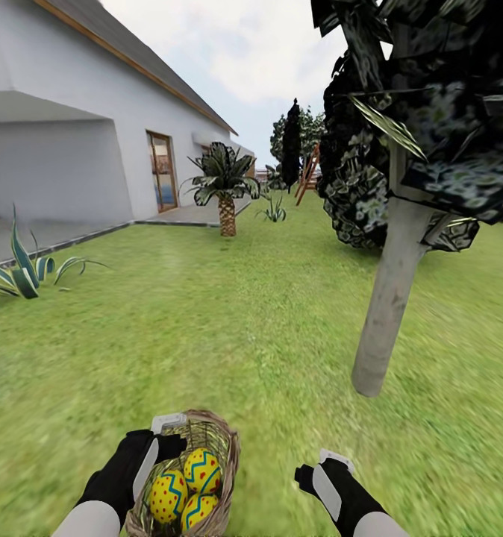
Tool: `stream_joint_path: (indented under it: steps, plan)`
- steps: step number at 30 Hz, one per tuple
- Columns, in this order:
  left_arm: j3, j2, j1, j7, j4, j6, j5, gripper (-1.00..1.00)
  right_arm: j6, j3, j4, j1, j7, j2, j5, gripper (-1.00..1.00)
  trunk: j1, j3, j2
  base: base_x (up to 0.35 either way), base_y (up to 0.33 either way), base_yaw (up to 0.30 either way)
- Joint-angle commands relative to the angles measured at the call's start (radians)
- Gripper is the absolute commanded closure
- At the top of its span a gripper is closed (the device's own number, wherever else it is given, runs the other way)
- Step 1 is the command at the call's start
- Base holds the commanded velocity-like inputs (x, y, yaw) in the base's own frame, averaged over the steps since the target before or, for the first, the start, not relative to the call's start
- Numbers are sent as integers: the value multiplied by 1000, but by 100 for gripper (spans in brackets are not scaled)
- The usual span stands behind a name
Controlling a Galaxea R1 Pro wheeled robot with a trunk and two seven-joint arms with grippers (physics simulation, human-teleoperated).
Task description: Take the three Easter eggs out of the wicker basket on the lawn in the garden, then place them on the lawn next to a single tree (choose any tree) so that all three eggs are next to the same tree and none are left in the basket.
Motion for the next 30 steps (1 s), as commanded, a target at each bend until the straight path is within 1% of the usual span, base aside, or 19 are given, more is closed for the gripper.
stream_joint_path:
  steps: [1,3,30]
  plan:
    - [5,-1,0,-1,-2,5,-6,-100,3,0,-2,0,-7,0,-10,-100,-4,0,7,0,0,0]
    - [5,-1,0,-1,-2,5,-6,-100,3,0,-2,0,-7,0,-10,-100,-12,3,21,0,0,0]
    - [5,-3,0,-4,-1,9,-5,-100,3,0,-2,0,-7,0,-10,-100,-12,-41,21,0,0,0]
